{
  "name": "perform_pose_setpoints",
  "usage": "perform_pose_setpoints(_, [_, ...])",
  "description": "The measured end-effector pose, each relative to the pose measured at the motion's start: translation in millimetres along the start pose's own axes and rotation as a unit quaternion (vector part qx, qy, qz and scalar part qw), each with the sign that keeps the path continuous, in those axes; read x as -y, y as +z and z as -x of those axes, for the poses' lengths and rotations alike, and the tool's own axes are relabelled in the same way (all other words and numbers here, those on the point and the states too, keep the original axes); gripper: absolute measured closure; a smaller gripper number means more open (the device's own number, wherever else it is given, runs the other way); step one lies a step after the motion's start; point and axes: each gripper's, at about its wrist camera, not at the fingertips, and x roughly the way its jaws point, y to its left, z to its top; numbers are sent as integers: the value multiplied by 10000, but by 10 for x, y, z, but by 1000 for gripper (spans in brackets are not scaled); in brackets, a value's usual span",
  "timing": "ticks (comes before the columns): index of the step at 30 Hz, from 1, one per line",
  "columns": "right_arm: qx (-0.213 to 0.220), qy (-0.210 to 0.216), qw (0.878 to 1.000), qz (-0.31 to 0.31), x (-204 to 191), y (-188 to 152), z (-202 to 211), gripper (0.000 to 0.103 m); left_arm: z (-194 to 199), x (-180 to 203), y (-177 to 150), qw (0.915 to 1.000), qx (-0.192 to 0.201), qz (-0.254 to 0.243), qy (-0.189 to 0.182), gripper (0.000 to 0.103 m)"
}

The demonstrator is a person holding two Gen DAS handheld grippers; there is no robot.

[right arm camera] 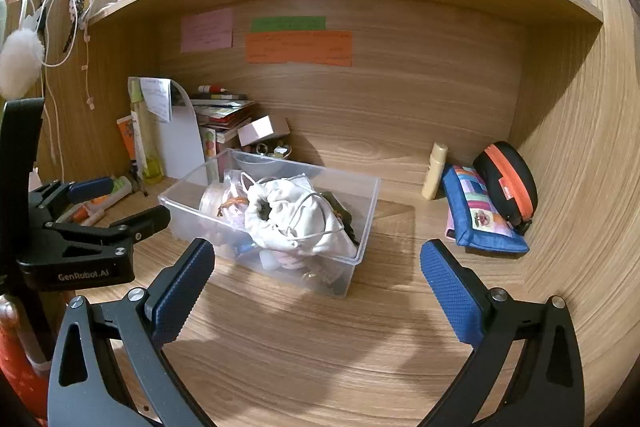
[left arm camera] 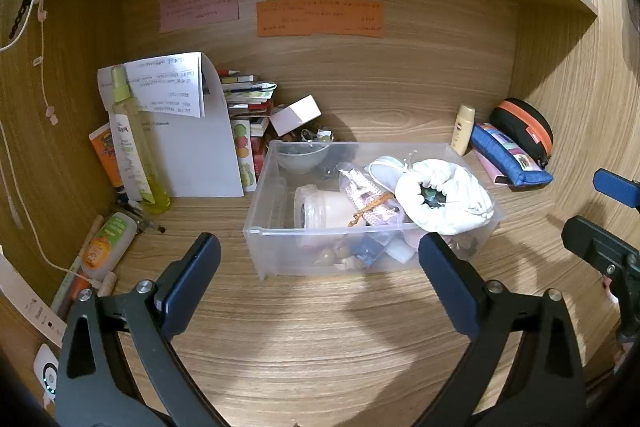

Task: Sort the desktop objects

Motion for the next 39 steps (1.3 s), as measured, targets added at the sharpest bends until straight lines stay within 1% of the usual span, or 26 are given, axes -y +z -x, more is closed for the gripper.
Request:
perform_pose_setpoints(9, [-10,8,10000,1,-12,-7,-5,0,-13,11,-7,10000,7,-48,42,3])
perform_pose_setpoints(29, [-56,30,10000,8,-37,-17,-39,0,-105,8,-33,9999,-90,-91,2,2])
perform_pose_setpoints(39, [-85,35,10000,19,-61,-22,-68,0,-125,31,-37,9999,-64,-147,-29,2])
